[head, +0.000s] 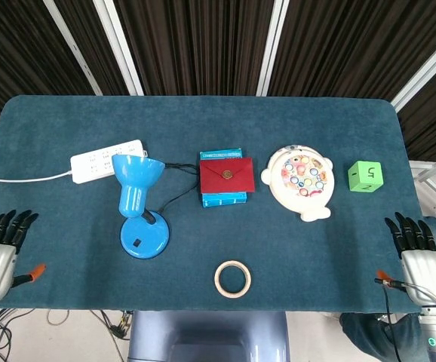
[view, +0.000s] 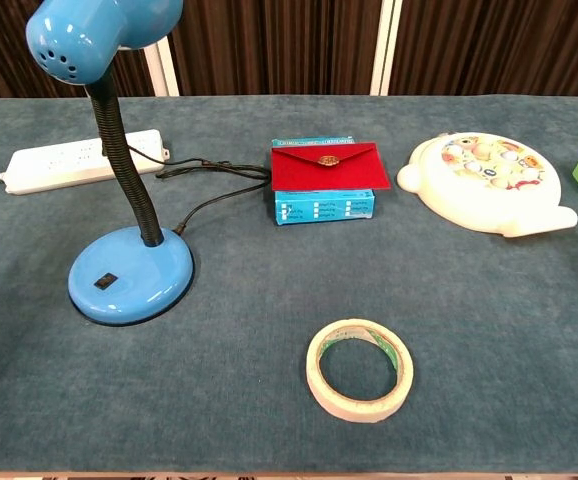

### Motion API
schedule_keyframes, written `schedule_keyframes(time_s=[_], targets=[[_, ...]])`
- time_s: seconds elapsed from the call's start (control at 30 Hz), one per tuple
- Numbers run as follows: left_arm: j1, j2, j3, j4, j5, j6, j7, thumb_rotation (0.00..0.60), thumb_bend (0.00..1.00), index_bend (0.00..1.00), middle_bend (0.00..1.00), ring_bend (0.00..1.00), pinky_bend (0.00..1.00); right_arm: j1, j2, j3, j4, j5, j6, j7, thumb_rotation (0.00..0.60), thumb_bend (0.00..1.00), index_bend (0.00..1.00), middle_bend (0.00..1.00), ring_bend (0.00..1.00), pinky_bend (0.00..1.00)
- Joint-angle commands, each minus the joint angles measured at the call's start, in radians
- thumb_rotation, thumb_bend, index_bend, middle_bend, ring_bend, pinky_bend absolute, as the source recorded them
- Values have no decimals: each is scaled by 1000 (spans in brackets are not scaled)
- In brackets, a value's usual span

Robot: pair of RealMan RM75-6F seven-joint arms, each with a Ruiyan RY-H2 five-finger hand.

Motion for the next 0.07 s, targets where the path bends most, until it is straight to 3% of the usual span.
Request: schedule_keyframes(time_s=[0.03,0.07], targets=[[3,9,-14,-2,-40,-24,9,600,130,95,68,21,70,1,0,-1,4,-5,2,3,600,133,74,18,40,0],[2,10,-17,-3,-47,-30,11,600,130,95,68,21,70,1,-1,-1,5,-5,2,4,600,133,74,18,40,0]])
